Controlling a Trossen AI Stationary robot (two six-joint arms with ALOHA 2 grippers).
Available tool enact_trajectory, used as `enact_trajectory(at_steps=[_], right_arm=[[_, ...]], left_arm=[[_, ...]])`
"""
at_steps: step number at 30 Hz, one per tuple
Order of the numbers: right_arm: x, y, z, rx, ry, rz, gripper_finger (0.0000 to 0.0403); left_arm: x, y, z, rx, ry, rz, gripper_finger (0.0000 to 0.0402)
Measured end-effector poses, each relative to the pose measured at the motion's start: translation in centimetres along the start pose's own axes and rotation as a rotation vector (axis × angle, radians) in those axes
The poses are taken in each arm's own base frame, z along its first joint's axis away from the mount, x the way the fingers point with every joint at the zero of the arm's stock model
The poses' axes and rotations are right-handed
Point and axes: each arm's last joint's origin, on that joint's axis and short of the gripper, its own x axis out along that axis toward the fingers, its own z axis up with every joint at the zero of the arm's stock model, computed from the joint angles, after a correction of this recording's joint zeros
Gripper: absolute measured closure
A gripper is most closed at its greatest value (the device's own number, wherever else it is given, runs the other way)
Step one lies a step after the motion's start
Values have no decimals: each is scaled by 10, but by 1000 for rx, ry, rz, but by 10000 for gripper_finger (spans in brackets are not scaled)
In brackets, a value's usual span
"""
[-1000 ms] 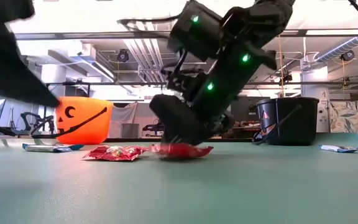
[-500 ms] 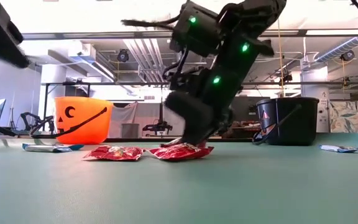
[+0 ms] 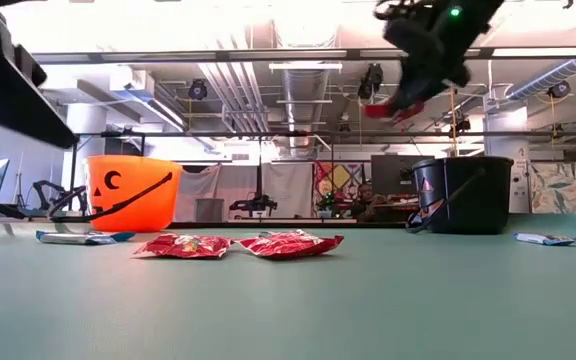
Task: Sort candy by brand, put in halloween buckets
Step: Put the red candy into the black bucket
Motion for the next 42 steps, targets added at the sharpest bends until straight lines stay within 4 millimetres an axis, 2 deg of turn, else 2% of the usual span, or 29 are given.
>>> enact_trajectory(at_steps=[3, 5, 8, 12, 19, 23, 27, 32, 37, 42], right_arm=[[-10, -42, 5, 91, -19, -115, 364], [-11, -74, 11, 148, -35, -283, 367], [0, -123, 15, 212, 58, -483, 369], [27, -171, 15, 336, 210, -469, 371], [63, -223, 9, 502, 383, -487, 363], [85, -239, 4, 572, 460, -368, 369], [102, -245, -4, 589, 528, -362, 368], [113, -245, -8, 558, 573, -361, 323], [106, -248, 0, 512, 538, -387, 253], [74, -243, 25, 483, 442, -368, 195]], left_arm=[[8, 1, -1, 1, 6, 29, 401], [12, 3, 2, 11, 5, 44, 401], [18, 7, 9, 52, 2, 74, 401], [26, 15, 15, 71, 15, 121, 401], [29, 16, 14, 52, 95, 95, 401], [27, 18, 10, 15, 184, 78, 401], [22, 19, 10, -42, 229, 61, 401], [8, 22, 20, -21, 220, 1, 402], [-7, 41, 33, 2, 150, 80, 402], [-23, 59, 45, -7, 80, 129, 402]])
